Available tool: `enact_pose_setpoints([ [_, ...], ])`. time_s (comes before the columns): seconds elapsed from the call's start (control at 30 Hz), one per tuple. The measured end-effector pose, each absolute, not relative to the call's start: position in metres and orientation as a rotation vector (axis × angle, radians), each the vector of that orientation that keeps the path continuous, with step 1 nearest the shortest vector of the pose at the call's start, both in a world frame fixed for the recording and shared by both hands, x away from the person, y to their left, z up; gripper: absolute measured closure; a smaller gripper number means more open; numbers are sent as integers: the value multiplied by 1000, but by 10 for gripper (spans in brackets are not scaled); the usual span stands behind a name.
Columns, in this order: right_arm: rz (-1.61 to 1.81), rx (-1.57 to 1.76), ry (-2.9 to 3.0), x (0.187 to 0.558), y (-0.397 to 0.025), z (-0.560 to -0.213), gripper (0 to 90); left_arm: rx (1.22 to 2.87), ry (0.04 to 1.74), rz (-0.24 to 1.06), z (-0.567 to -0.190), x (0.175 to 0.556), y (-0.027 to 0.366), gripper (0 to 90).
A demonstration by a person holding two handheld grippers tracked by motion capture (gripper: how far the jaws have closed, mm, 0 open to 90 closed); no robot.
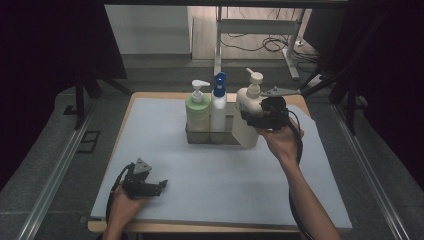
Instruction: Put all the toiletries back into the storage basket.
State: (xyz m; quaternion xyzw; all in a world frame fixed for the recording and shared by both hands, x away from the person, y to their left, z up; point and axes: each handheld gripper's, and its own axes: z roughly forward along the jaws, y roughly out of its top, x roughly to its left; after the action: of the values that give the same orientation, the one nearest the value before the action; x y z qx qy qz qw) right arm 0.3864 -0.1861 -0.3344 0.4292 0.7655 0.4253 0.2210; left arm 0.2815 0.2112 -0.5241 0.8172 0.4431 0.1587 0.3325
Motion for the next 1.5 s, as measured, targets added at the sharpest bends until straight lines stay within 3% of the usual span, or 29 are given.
enact_pose_setpoints([
  [1.5, 1121, 1251, 2035, 455, -165, -351, 372, 2138, 1158, 414, -524, 281, 211, 133],
])
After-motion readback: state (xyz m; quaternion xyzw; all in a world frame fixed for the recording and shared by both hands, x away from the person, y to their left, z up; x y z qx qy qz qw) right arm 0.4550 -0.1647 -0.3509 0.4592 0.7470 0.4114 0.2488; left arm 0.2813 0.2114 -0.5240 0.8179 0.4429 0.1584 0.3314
